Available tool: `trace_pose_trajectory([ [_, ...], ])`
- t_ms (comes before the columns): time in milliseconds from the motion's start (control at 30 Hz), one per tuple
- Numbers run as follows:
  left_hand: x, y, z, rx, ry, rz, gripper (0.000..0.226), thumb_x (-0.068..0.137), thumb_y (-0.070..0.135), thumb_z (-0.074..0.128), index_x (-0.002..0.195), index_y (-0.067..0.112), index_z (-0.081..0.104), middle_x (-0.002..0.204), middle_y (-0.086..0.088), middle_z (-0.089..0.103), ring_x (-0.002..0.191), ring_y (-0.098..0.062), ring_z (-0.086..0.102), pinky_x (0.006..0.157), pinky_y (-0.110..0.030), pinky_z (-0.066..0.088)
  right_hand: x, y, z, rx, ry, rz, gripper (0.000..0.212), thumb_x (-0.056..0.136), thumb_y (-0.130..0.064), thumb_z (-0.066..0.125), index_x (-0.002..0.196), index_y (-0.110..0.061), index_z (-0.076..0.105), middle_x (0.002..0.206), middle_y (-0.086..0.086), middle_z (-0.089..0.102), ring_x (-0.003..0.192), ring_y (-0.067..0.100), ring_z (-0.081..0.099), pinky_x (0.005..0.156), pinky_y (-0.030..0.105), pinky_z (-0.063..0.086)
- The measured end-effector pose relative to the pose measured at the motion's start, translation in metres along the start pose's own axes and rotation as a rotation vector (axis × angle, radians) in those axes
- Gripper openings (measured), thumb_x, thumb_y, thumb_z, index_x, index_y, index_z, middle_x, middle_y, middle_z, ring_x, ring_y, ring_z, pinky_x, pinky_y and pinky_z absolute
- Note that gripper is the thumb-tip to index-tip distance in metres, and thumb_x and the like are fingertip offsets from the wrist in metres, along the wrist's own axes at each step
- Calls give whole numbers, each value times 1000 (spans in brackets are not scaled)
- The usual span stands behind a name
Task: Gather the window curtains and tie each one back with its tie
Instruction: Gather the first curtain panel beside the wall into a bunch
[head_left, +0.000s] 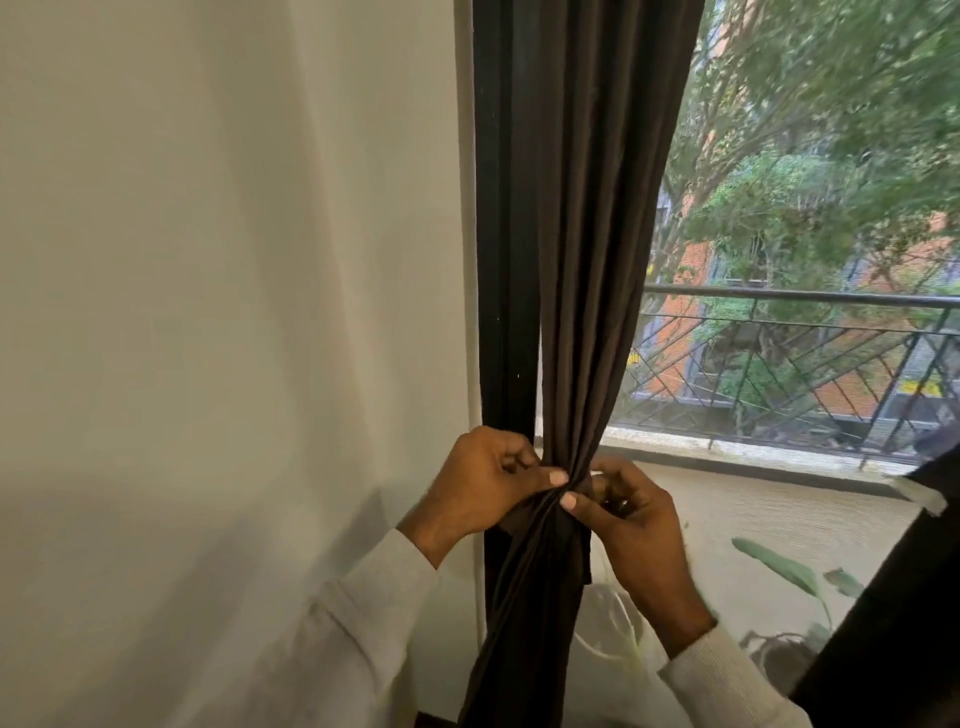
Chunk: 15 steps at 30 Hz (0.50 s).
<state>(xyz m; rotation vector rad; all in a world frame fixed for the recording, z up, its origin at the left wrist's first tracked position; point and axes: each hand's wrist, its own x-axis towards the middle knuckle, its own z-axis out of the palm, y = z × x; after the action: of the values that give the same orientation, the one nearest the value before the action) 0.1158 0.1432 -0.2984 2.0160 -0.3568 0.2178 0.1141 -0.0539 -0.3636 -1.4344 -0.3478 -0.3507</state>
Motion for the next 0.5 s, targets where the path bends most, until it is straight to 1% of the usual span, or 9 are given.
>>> trace_pose_trajectory([
  [67,-1,0,4,-35,48,12,27,84,27,94,70,24,71,60,7,71,55,-6,66,61,-25,55,-3,-2,3,-55,132,14,41,77,4,89,105,-11,63,79,24,71,72,29,69,72,31,60],
  [133,-3,2,9,-62,95,-3,30,82,23,95,72,21,67,55,9,67,50,-3,61,58,-24,53,-11,-5,5,-133,197,-54,31,82,-2,88,95,-13,63,79,14,71,74,32,71,72,39,63],
  [200,-4,0,13,-78,103,19,31,84,21,94,70,24,66,53,10,66,48,-3,59,58,-26,52,-20,-6,3,-198,142,-182,9,97,-10,78,91,-12,71,84,5,73,79,27,73,73,46,63],
  [233,-5,-1,12,-73,68,53,30,88,20,91,69,28,68,55,11,67,50,-4,62,59,-26,54,-24,-4,1,-247,96,-248,9,102,-12,70,94,-12,74,89,2,75,84,25,73,75,45,62],
  [300,-6,-7,5,-74,-77,130,24,98,14,80,79,29,78,71,12,75,65,-10,72,70,-30,61,-26,1,-9,-305,21,-304,18,103,-6,61,107,-11,77,103,-1,78,97,24,75,84,42,61],
  [367,-8,-14,-3,-59,-224,195,22,101,6,74,111,23,83,96,11,81,90,-14,79,88,-33,65,-25,6,-20,-285,4,-283,30,101,8,60,116,-10,78,111,-1,80,104,24,76,92,40,62],
  [400,-9,-16,-5,-24,-243,228,29,99,4,75,122,21,81,106,10,81,99,-13,79,95,-32,63,-25,6,-23,-285,14,-265,34,98,13,64,116,-11,79,110,-2,80,104,22,77,93,37,62],
  [433,-10,-18,-4,24,-227,284,32,96,4,78,126,17,79,110,6,81,103,-11,77,98,-29,61,-24,6,-24,-287,27,-245,37,93,16,68,114,-13,80,107,-3,81,101,20,78,92,35,62],
  [500,-10,-18,2,194,-121,507,25,94,10,82,120,12,82,110,-1,79,101,-11,75,95,-29,61,-21,3,-20,-272,58,-208,44,85,19,74,105,-18,83,98,-7,82,94,15,79,87,30,63],
])
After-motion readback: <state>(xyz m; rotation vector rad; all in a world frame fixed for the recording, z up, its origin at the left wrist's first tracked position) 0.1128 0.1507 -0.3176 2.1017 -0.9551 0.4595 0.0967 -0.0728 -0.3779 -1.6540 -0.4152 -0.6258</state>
